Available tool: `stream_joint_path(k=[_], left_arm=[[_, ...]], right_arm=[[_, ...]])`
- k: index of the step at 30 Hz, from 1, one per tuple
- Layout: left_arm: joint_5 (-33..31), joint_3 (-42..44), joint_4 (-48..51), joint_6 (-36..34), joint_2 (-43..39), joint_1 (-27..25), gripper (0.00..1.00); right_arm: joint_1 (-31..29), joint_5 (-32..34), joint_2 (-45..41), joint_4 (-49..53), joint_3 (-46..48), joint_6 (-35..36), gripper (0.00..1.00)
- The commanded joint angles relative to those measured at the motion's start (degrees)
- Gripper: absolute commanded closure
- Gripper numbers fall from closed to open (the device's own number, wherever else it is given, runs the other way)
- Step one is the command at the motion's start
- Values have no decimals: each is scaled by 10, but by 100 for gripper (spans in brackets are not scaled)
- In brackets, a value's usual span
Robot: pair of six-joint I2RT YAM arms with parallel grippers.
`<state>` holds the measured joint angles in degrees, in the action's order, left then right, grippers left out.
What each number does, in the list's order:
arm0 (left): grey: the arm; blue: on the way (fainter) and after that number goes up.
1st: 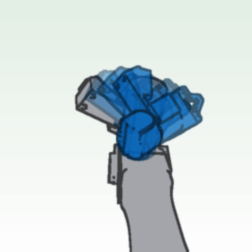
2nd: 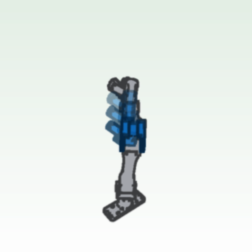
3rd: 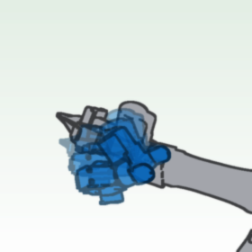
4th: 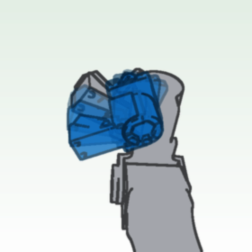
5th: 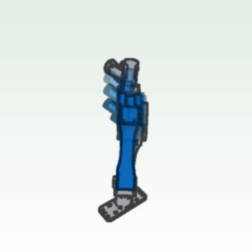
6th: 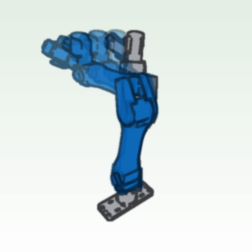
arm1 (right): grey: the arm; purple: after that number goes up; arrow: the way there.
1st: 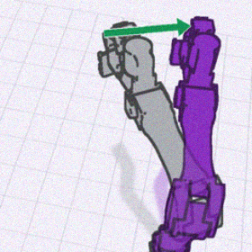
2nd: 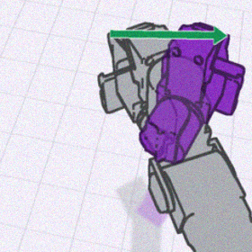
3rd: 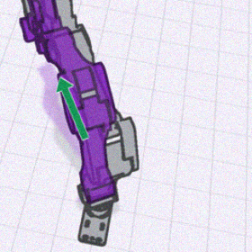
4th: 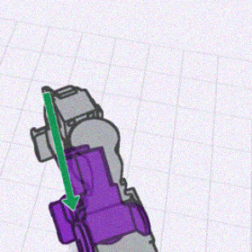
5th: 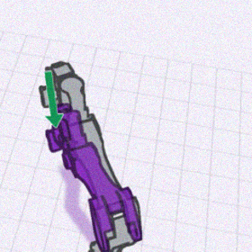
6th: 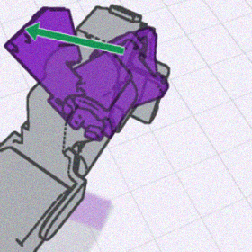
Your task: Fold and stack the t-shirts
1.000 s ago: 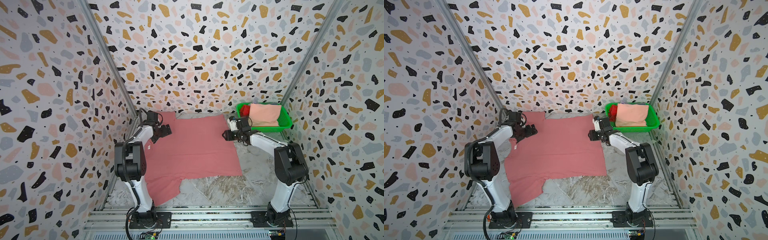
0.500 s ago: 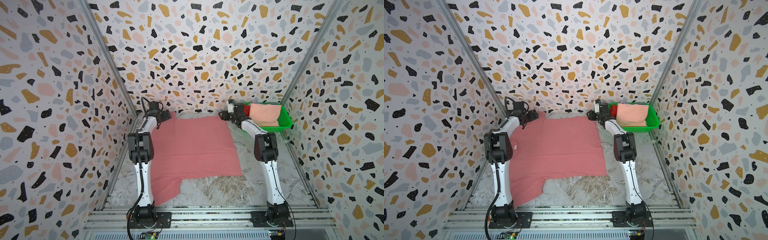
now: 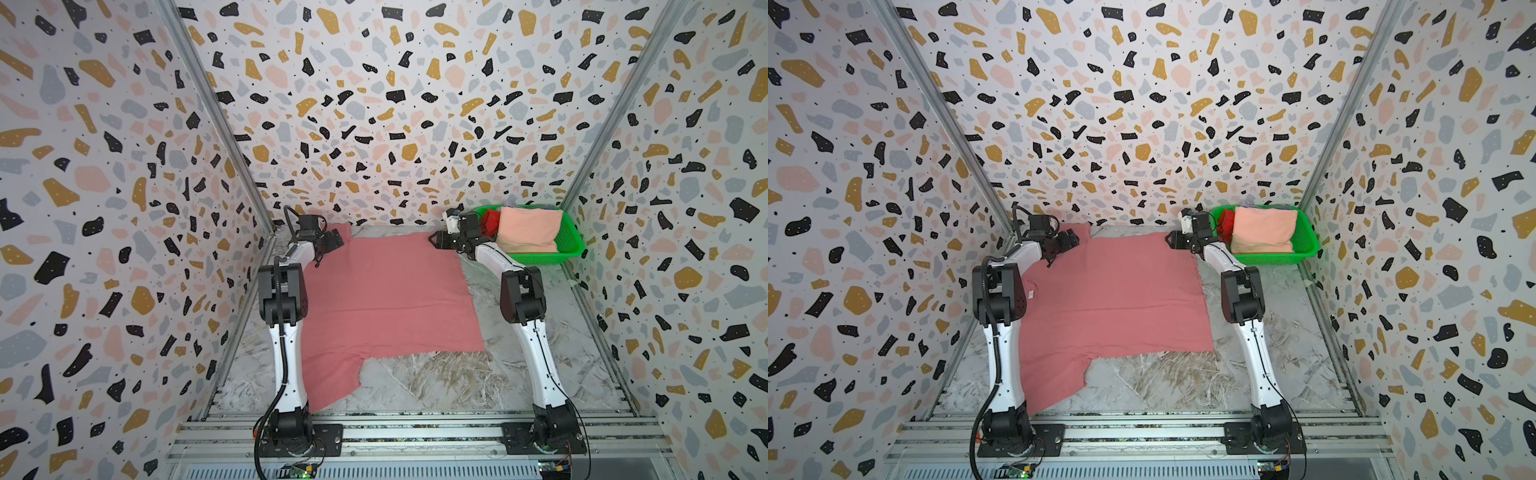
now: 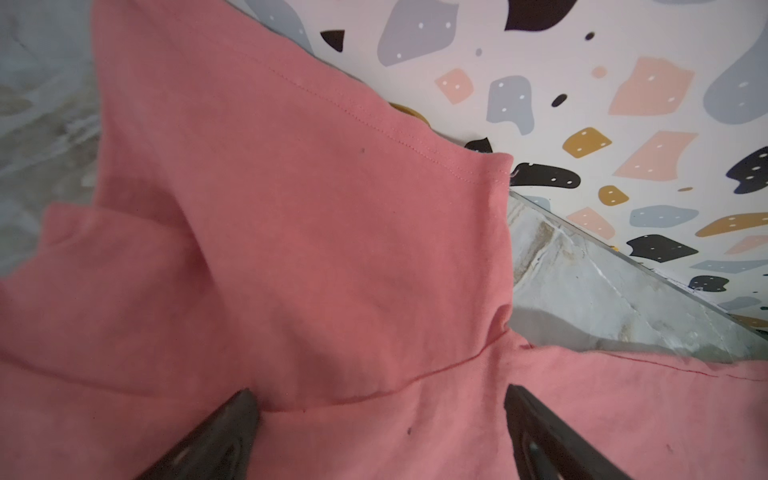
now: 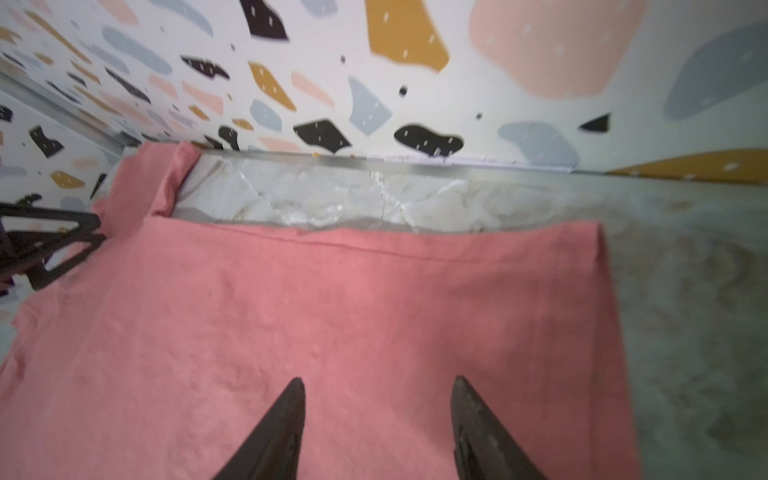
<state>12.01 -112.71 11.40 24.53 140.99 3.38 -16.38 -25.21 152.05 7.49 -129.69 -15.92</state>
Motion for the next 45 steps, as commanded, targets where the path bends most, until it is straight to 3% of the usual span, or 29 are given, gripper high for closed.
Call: stream_joint_path(k=[1, 9, 20, 27, 32, 37, 45], left_arm=[[8, 26, 55, -16, -9, 1, 5], [12, 61, 128, -58, -26, 2, 5], [-18, 137, 181, -102, -96, 2, 9], [-51, 129, 224, -130, -154, 3, 13], [-80, 100, 199, -119, -188, 14, 9], [-93, 7, 209, -122, -133, 34, 11], [-80, -113, 202, -111, -24, 41, 17]], right_arm=[[-11, 21, 6, 67, 6, 24, 45], [-25, 46, -54, 130, 118, 50, 47], [-32, 89, -231, 105, 384, 52, 48], [-23, 114, -280, 110, 381, 70, 48], [-14, 105, -325, 42, 394, 71, 37], [7, 120, -327, -29, 384, 19, 33], [23, 130, -254, -46, 313, -15, 31]])
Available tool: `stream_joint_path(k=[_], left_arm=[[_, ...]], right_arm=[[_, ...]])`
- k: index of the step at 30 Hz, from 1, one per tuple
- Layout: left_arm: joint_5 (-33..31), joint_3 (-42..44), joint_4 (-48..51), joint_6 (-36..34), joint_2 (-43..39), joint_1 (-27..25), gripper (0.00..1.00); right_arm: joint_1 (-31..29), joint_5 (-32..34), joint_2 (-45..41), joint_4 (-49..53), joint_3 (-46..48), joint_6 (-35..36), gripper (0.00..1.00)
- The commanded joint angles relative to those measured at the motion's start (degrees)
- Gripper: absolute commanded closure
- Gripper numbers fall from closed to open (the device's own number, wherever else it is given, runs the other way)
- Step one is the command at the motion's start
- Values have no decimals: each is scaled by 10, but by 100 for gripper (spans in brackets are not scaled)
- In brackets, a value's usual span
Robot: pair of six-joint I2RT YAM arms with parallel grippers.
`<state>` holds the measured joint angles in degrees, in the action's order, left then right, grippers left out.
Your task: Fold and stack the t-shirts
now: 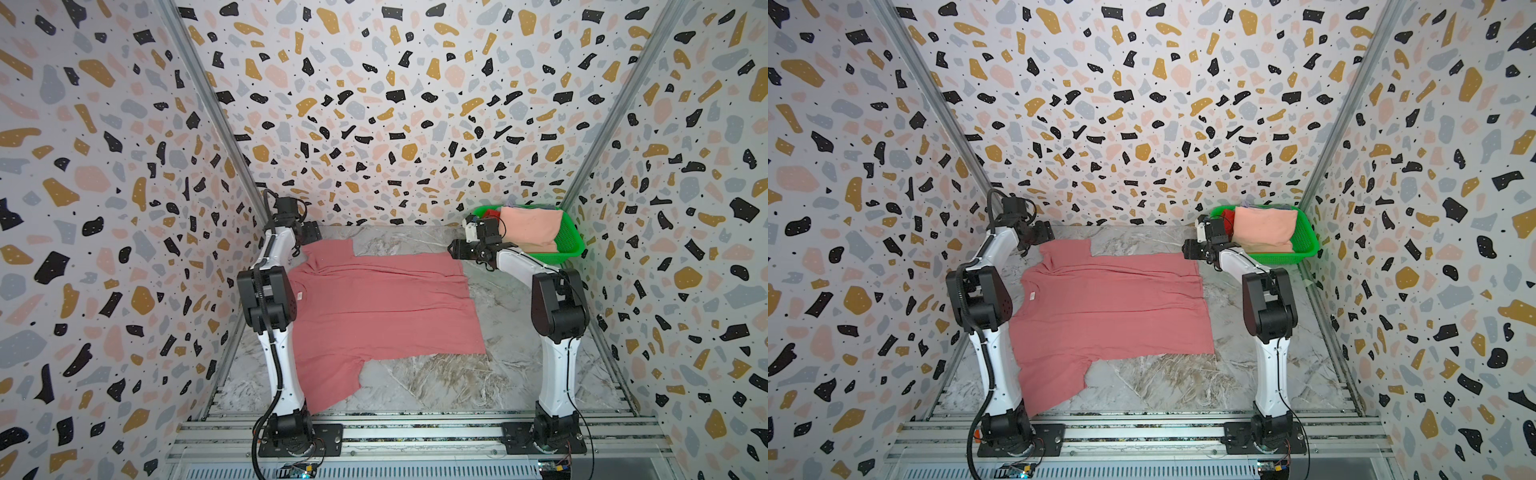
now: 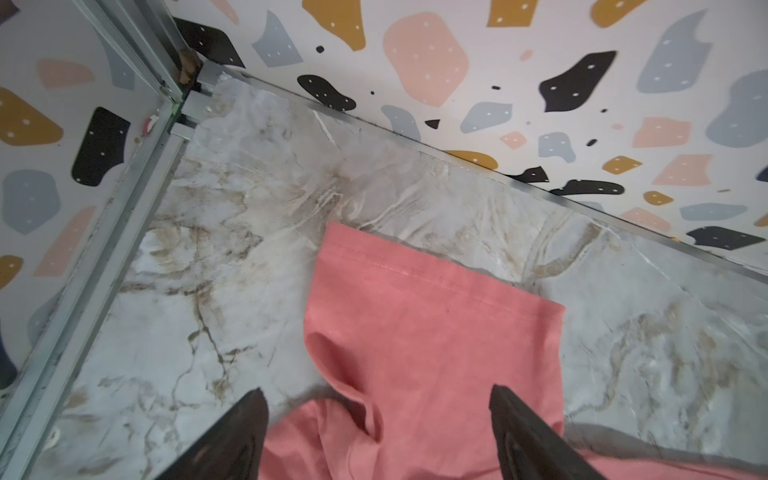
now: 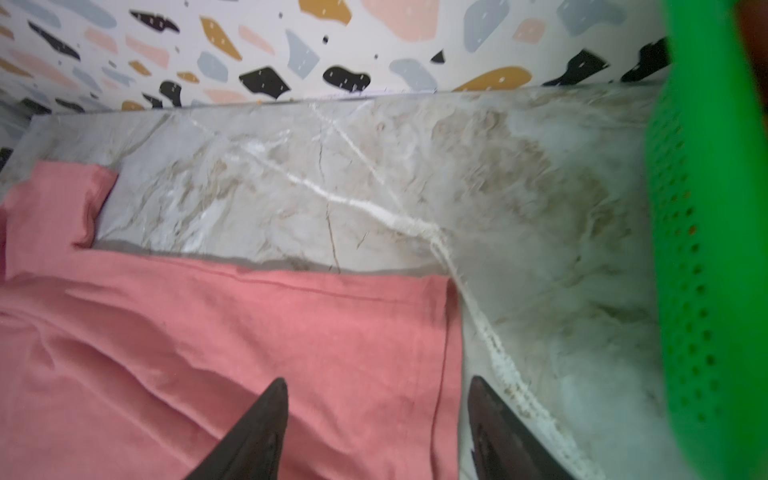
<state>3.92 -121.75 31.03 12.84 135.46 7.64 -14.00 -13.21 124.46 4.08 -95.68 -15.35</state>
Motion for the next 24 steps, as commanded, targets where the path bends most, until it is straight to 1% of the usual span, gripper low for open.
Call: stream_joint_path(k=[1, 4, 9, 11, 14, 17, 20, 21, 24], left_arm=[[-3, -34, 9, 11, 42, -1, 19], [-15, -40, 12, 21, 56, 2, 19], [-10, 6, -15, 42, 50, 4, 24], [8, 21, -34, 48, 52, 5, 26], [45, 24, -56, 65, 63, 9, 31], [71, 22, -76, 86, 75, 11, 38], [91, 23, -93, 102, 84, 12, 49], [95, 23, -98, 107, 86, 12, 53], [103, 23, -110, 118, 91, 13, 60]], right_arm=[[-1, 12, 32, -11, -36, -23, 31], [0, 25, 55, -7, -54, -32, 31], [-1, 47, 74, -23, -54, -26, 31], [-1, 47, 80, -43, -47, -20, 31], [-2, 58, 94, -59, -51, -15, 30], [-2, 66, 115, -60, -70, -15, 30], [-8, 71, 136, -53, -93, -7, 31], [-11, 71, 145, -46, -104, -3, 33], [-22, 80, 168, -6, -139, 7, 42]])
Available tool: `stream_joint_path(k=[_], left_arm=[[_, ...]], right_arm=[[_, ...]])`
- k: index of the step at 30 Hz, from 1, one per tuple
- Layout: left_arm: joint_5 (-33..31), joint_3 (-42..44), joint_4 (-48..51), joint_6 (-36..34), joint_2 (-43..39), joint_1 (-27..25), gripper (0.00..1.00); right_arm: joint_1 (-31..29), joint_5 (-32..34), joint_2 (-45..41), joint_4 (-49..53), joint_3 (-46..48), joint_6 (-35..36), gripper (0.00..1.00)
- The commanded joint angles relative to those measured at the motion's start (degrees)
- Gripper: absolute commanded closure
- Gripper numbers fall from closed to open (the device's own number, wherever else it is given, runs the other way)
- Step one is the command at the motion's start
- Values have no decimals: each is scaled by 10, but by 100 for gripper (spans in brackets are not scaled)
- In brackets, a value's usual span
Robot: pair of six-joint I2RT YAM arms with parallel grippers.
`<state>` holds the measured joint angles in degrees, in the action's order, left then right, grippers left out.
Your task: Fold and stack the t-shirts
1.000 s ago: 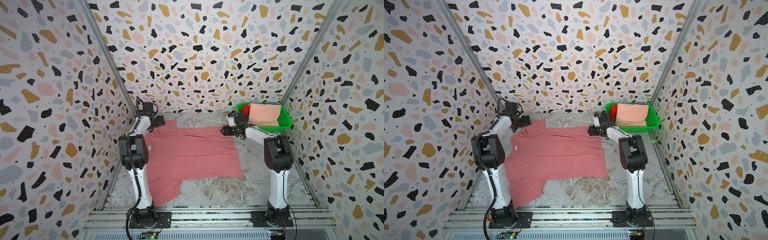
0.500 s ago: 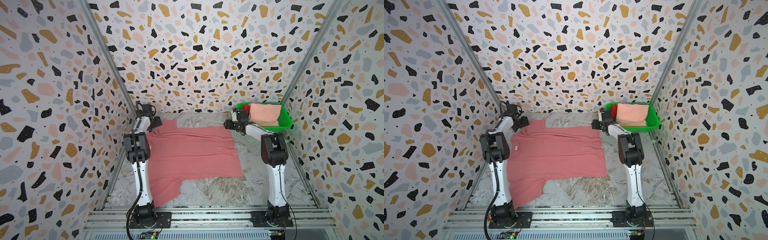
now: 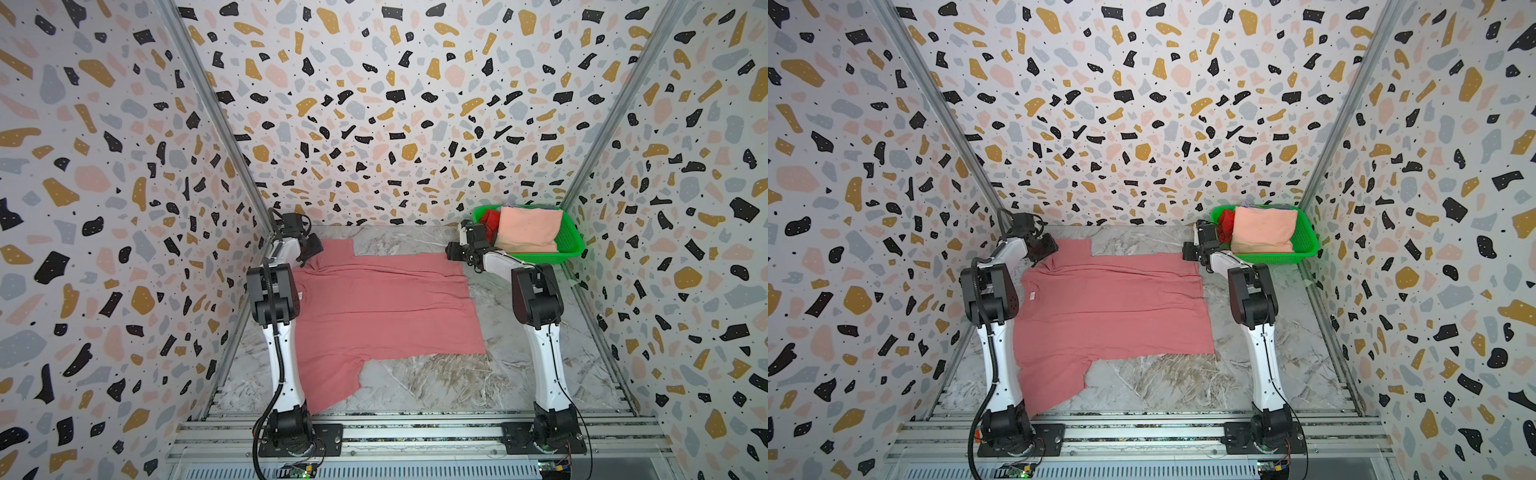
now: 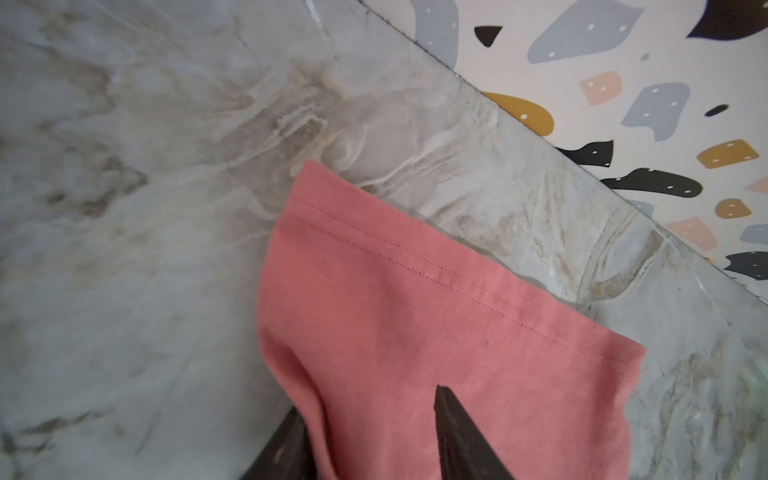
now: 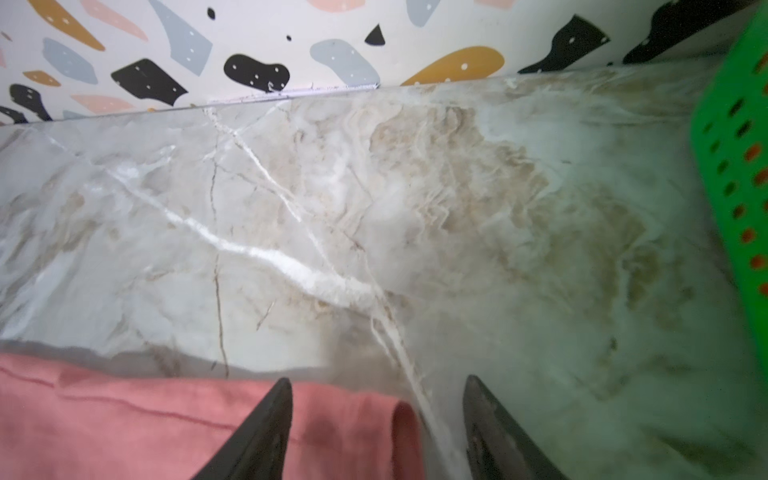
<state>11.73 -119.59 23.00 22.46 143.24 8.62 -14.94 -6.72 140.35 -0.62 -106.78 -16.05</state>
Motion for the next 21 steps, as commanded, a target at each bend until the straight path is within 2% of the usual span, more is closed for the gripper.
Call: stream_joint_path(k=[1, 2, 4, 6, 9, 12, 17, 21], left_arm=[[29, 1, -36, 27, 15, 4, 63], [33, 1, -40, 31, 17, 4, 67], [38, -4, -48, 37, 19, 4, 78], [39, -7, -53, 37, 18, 4, 83], [32, -13, -54, 25, 12, 5, 90], [20, -12, -63, 9, -1, 7, 91], [15, -17, -73, -17, -22, 14, 86], [20, -12, -75, -44, -33, 17, 61]], right_arm=[[-16, 14, 11, 46, -29, 15, 46], [-17, 12, 11, 45, -27, 15, 52], [-19, 9, 10, 43, -23, 11, 72], [-19, 13, 6, 39, -19, 6, 85], [-18, 18, -6, 22, -15, 8, 96], [-15, 25, -20, 1, -16, 12, 100], [-6, 33, -46, -32, -14, 4, 100], [1, 10, -55, -38, -18, 1, 100]])
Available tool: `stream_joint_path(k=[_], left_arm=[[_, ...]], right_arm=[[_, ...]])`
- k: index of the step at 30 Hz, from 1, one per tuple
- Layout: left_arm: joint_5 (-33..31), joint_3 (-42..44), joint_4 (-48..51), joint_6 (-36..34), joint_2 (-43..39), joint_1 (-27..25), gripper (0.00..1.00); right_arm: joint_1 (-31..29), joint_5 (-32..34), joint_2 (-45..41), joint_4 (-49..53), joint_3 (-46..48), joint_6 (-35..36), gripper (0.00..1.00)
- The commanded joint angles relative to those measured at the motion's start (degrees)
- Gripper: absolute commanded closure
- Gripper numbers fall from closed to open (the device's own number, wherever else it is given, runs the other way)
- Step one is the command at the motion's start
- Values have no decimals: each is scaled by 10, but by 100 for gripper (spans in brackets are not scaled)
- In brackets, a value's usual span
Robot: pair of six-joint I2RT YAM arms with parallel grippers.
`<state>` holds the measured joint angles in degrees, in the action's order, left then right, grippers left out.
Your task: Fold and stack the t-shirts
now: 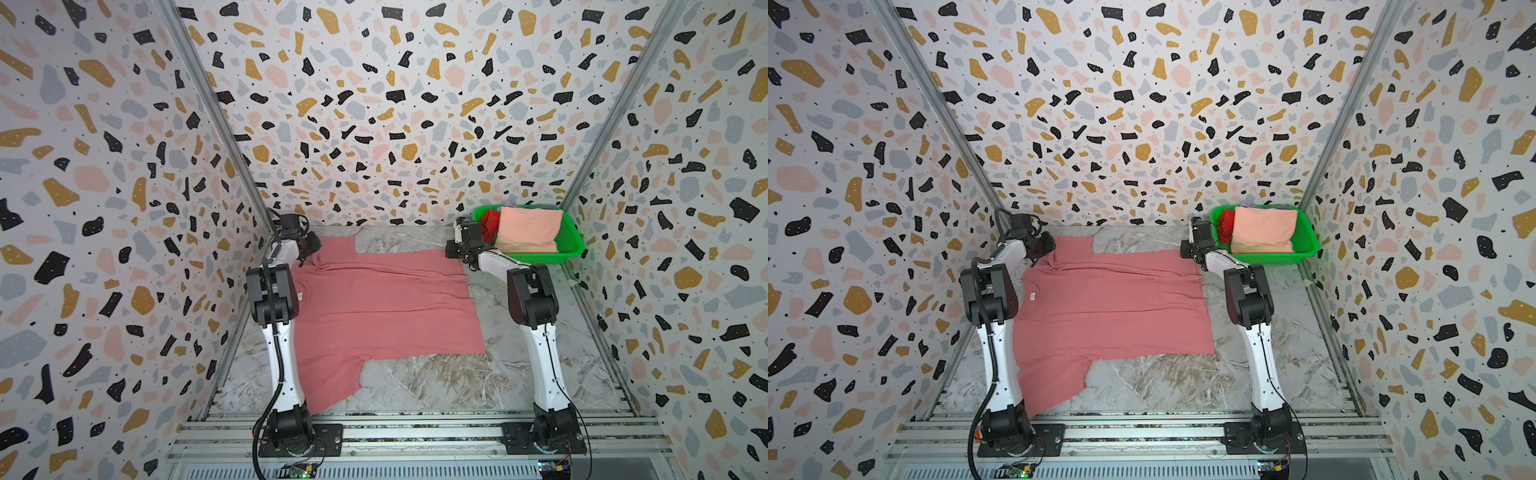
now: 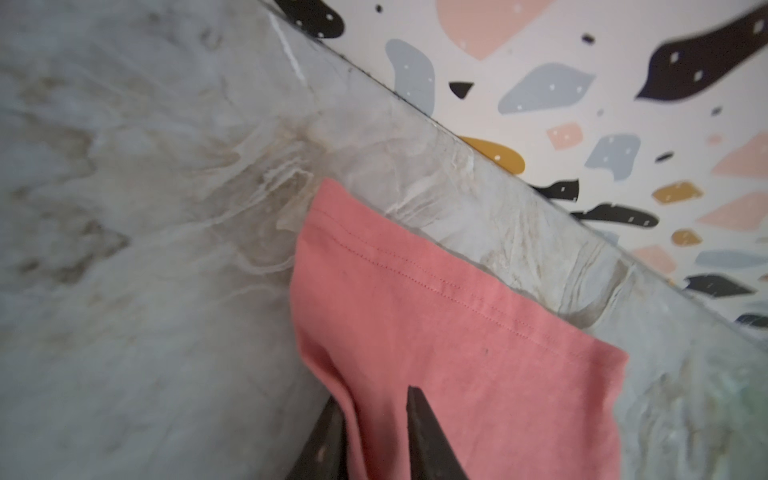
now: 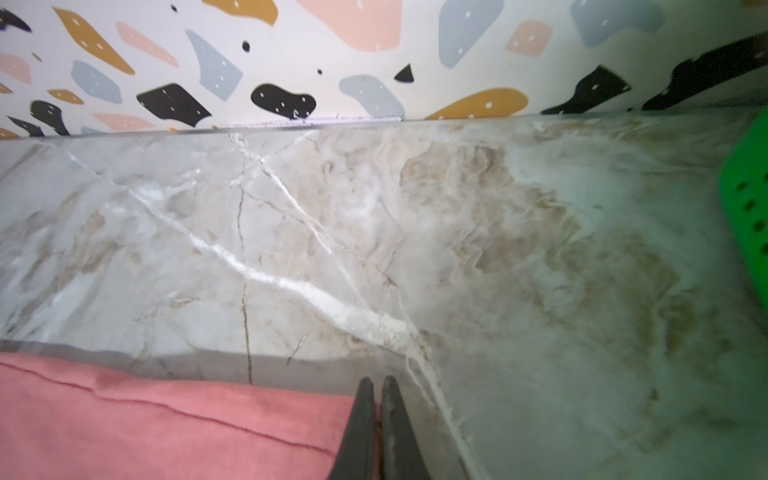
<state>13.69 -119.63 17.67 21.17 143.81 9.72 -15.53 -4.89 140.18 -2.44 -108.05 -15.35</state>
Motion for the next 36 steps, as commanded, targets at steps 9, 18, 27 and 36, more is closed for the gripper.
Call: stream_joint_path(k=[9, 18, 27, 36], left_arm=[[34, -73, -1, -19, 30, 11, 51], [-3, -82, -9, 12, 59, 12, 50], [12, -51, -60, 53, 66, 10, 68], [9, -49, -89, 46, 28, 10, 100]], right_arm=[[3, -33, -46, 1, -2, -14, 100], [-1, -38, -46, 16, 4, -8, 100], [-6, -42, -54, 23, 20, -9, 100], [-2, -28, -66, 2, 17, -2, 100]])
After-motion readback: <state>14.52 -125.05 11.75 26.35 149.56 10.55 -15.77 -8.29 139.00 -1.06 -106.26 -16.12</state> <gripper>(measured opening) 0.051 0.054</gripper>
